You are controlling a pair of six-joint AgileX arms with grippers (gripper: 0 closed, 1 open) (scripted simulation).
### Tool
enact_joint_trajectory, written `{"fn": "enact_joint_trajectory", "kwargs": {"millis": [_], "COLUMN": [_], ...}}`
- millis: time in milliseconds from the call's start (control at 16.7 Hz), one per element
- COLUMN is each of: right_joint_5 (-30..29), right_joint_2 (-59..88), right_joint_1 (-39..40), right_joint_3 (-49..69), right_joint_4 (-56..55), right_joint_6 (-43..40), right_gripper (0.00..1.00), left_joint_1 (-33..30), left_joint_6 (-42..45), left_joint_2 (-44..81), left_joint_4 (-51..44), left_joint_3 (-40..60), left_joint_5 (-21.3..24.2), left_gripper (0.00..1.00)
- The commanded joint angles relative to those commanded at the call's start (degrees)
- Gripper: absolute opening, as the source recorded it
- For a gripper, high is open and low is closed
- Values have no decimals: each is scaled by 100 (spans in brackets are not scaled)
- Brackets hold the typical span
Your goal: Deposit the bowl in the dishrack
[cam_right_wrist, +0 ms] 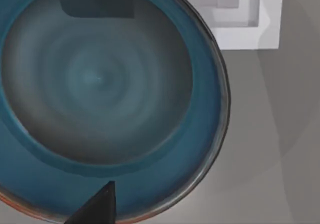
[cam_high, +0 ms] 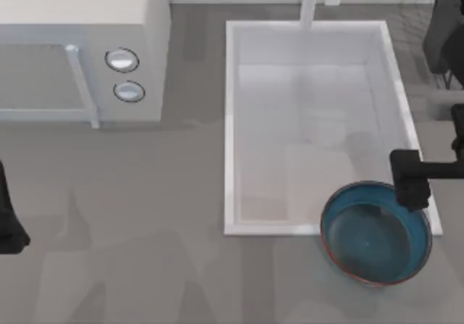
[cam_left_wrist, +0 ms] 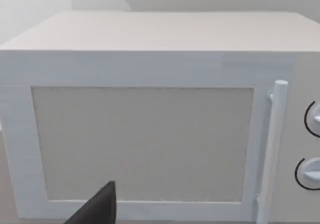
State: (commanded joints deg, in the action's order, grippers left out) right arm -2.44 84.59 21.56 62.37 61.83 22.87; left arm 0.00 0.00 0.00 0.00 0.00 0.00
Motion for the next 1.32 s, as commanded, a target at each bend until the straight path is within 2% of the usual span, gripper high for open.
{"fn": "enact_joint_trajectory", "kwargs": {"millis": [540, 900, 1320], "right_joint_5": [2, 3, 3], "right_joint_2": [892, 973, 973], "right_joint_1": [-42, -47, -47], "right_joint_3": [-1222, -1342, -1342], "right_joint_4": [-2139, -2319, -2319], "right_joint_6": [-41, -44, -44], "right_gripper": [100, 100, 47], "left_joint_1": [0, 0, 0], "left_joint_6": [0, 0, 0], "left_joint_2": [0, 0, 0], "left_joint_4": [0, 0, 0], "left_joint_3": [0, 0, 0], "left_joint_5": [0, 0, 0], "left_gripper": [100, 100, 100]}}
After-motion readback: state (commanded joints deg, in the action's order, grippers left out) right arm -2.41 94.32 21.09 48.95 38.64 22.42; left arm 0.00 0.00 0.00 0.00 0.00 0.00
